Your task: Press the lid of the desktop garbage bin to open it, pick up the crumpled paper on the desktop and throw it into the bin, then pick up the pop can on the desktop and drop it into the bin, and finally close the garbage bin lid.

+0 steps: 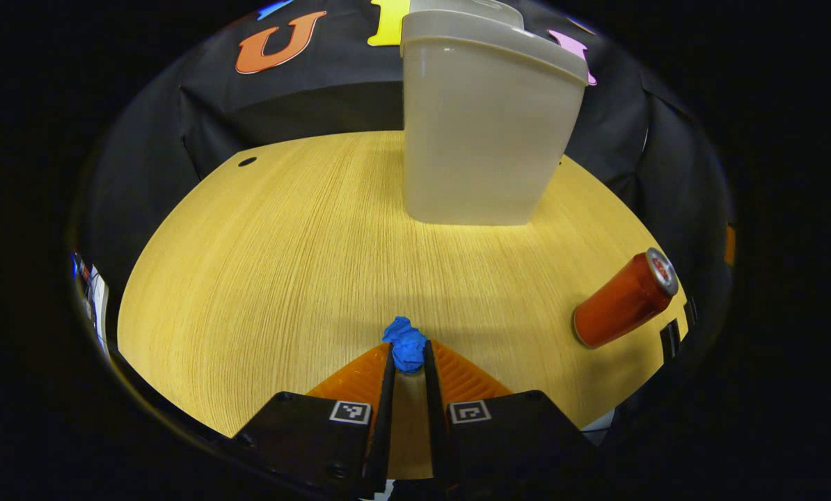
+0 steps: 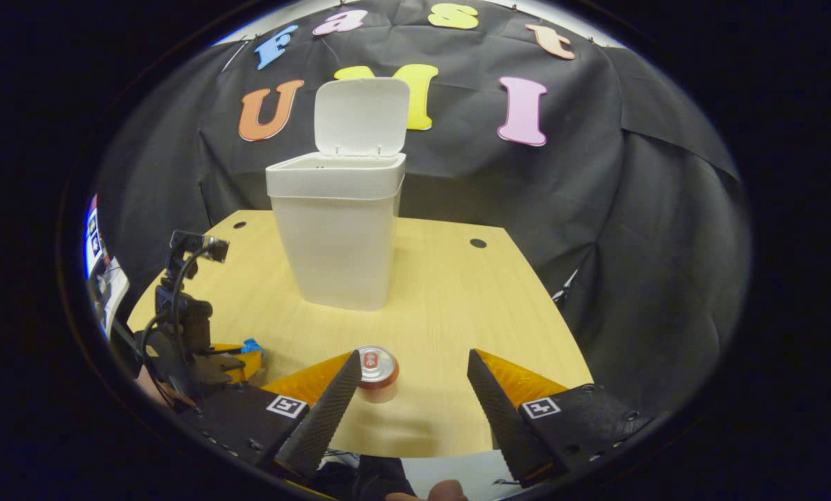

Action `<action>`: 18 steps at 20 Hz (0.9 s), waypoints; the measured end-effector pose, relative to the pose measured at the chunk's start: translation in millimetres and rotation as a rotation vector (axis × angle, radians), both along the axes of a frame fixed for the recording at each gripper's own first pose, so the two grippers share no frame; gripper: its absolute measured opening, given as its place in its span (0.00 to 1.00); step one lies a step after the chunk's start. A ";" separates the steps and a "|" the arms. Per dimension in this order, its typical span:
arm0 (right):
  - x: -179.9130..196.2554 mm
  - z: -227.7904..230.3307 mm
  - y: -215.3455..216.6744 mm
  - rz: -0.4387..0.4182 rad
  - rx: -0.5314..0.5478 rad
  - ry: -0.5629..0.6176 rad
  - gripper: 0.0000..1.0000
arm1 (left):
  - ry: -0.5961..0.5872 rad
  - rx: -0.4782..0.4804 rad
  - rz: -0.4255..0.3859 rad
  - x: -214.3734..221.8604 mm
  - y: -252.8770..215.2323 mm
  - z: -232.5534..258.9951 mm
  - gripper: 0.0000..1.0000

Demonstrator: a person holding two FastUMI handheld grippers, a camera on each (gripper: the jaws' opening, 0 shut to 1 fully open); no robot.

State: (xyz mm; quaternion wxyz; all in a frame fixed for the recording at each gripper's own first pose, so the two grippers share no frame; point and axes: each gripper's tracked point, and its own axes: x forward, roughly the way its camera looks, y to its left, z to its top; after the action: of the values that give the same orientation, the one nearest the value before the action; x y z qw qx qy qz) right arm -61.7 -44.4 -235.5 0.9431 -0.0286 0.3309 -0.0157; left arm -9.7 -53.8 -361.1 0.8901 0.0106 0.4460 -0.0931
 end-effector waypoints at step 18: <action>2.9 -116.3 38.8 -0.009 0.129 0.271 0.96 | -0.374 -0.050 0.021 106.9 14.7 191.5 0.27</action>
State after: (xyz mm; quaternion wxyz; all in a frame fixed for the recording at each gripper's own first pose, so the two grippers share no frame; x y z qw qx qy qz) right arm -58.8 -5.6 -351.8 0.8897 0.0316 0.4555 0.0052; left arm 97.2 -39.2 -169.6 0.9584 0.0010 0.2704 -0.0911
